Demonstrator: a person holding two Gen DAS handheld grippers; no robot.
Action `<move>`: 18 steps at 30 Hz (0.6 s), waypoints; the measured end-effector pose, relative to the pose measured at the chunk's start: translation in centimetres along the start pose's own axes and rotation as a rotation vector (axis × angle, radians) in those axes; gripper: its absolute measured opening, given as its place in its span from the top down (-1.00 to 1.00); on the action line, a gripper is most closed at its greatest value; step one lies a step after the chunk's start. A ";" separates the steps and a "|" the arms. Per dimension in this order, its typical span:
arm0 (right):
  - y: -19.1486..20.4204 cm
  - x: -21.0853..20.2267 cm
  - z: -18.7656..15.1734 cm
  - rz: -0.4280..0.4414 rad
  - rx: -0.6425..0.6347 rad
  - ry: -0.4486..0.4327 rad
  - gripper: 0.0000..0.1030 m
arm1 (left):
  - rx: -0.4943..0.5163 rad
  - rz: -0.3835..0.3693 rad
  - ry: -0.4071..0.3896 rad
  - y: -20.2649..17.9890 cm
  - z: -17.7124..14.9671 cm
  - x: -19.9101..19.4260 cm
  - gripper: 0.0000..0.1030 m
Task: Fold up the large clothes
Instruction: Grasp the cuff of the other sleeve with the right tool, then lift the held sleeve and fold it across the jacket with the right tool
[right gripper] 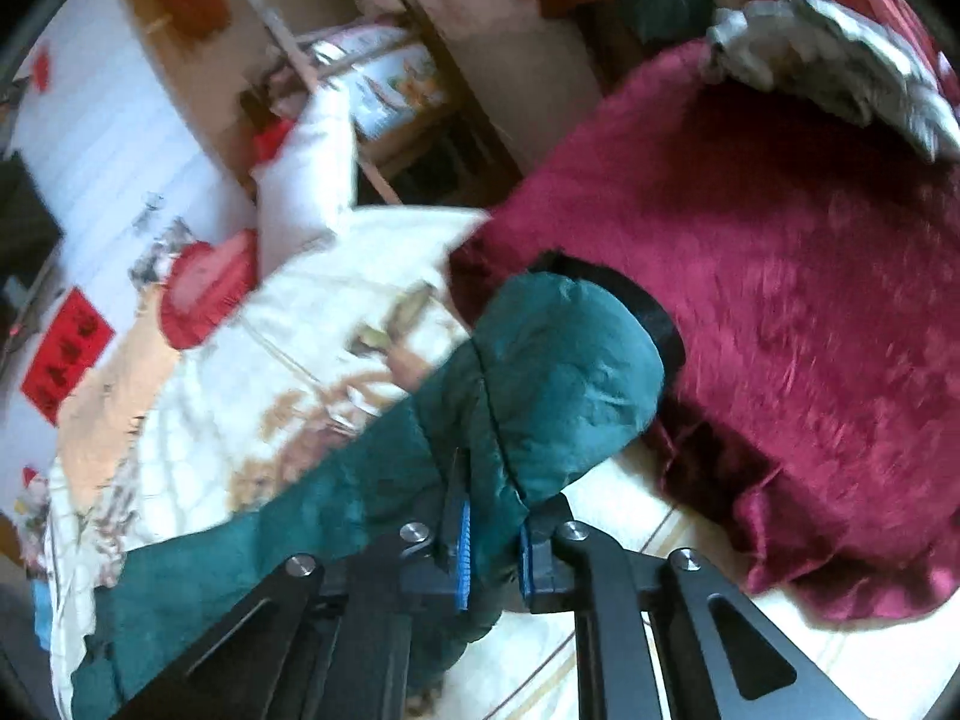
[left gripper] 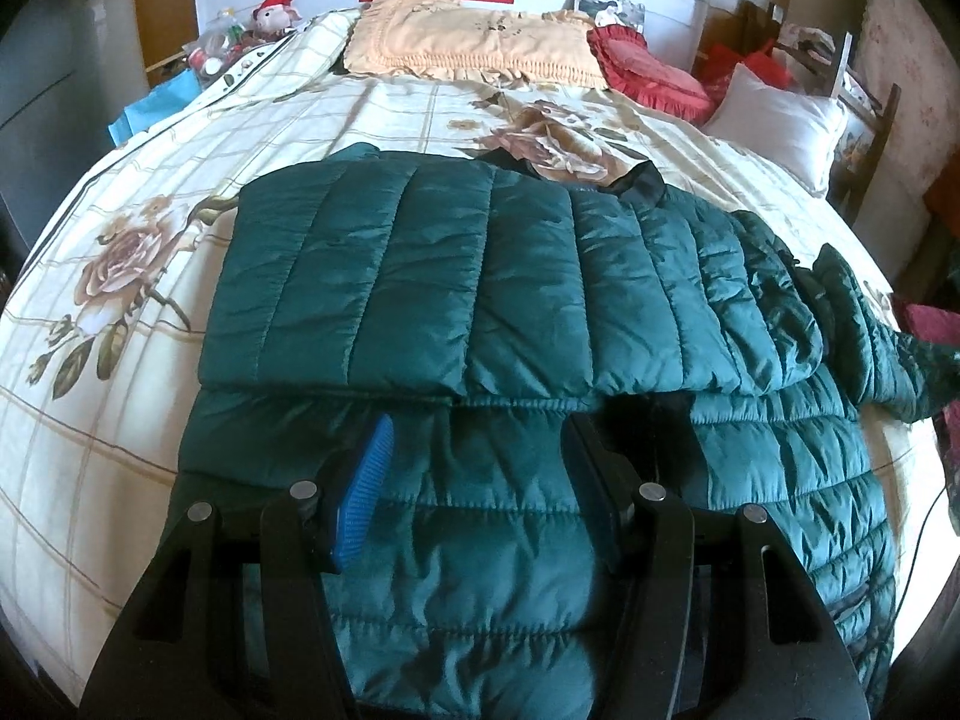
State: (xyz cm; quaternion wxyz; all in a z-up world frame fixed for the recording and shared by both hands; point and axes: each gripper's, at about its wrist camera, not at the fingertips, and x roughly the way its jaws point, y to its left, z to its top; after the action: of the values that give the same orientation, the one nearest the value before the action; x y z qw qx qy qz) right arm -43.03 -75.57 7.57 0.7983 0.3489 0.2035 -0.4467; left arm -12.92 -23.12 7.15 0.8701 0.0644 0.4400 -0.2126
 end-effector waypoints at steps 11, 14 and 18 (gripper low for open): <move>13.7 -10.8 -0.7 0.335 -0.352 -0.089 0.82 | -0.056 -0.019 -0.053 1.9 0.7 -2.3 -0.13; 19.0 -12.2 -2.9 0.443 -0.456 -0.057 0.82 | -0.070 -0.014 -0.063 2.7 0.9 -2.8 -0.13; 26.1 -12.8 -7.5 0.568 -0.581 0.022 0.82 | -0.096 -0.003 -0.076 4.3 1.0 -3.4 -0.13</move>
State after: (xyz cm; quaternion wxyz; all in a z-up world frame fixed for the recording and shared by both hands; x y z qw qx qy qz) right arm -27.41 -53.40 20.47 0.9531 0.1560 0.2252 -0.1288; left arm -12.08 -18.45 10.15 0.8880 0.0138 0.4165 -0.1946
